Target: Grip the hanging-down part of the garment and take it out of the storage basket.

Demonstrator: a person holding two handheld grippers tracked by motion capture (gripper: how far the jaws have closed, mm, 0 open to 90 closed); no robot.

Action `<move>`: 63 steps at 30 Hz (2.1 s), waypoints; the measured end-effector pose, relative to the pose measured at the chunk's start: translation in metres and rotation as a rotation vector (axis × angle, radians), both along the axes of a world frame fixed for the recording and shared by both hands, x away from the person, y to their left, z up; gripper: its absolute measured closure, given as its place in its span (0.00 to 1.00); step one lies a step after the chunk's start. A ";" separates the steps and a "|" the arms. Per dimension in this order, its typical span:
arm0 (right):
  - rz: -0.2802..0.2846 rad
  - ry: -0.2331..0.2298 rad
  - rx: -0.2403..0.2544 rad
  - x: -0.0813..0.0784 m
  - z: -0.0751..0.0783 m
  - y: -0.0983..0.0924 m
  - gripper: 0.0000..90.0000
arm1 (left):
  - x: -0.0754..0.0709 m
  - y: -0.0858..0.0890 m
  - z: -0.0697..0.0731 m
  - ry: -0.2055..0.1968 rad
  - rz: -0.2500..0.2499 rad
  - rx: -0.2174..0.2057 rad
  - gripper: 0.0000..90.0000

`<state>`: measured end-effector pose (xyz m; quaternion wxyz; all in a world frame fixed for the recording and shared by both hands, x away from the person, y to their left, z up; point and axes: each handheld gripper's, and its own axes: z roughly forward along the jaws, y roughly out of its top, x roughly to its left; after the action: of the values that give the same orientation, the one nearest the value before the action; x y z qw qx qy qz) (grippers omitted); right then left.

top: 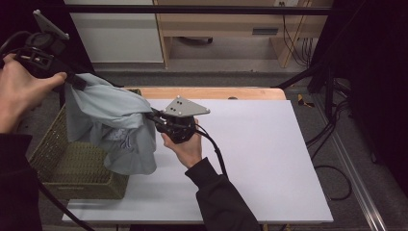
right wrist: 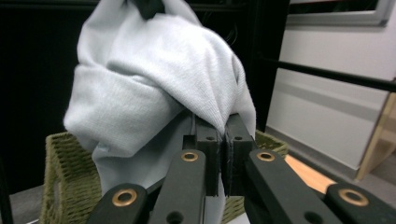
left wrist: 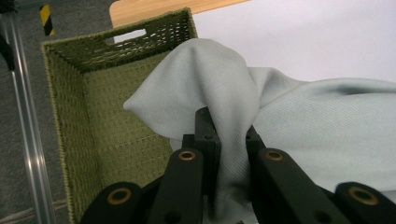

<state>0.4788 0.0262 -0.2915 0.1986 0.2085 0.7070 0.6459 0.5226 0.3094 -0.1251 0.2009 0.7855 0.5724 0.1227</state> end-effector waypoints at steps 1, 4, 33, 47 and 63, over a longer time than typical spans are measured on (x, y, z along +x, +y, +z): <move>-0.008 -0.004 0.002 -0.001 0.002 -0.002 0.97 | 0.000 -0.002 -0.001 0.000 -0.006 -0.004 0.93; -0.037 -0.025 0.016 -0.002 0.011 -0.012 0.97 | 0.001 -0.004 -0.001 0.002 -0.018 -0.009 0.93; -0.031 0.136 -0.123 -0.001 -0.063 -0.011 0.88 | 0.003 -0.036 -0.010 0.012 -0.074 0.016 0.93; 0.003 0.149 -0.071 -0.019 -0.060 -0.035 0.30 | 0.004 -0.036 -0.018 0.017 -0.079 0.010 0.93; -0.199 0.122 0.003 -0.037 -0.071 -0.125 0.09 | 0.009 -0.034 -0.028 0.043 -0.075 -0.001 0.93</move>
<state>0.4416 -0.0984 -0.3621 0.2182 0.3169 0.6927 0.6100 0.5318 0.2755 -0.1531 0.1933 0.8089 0.5466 0.0978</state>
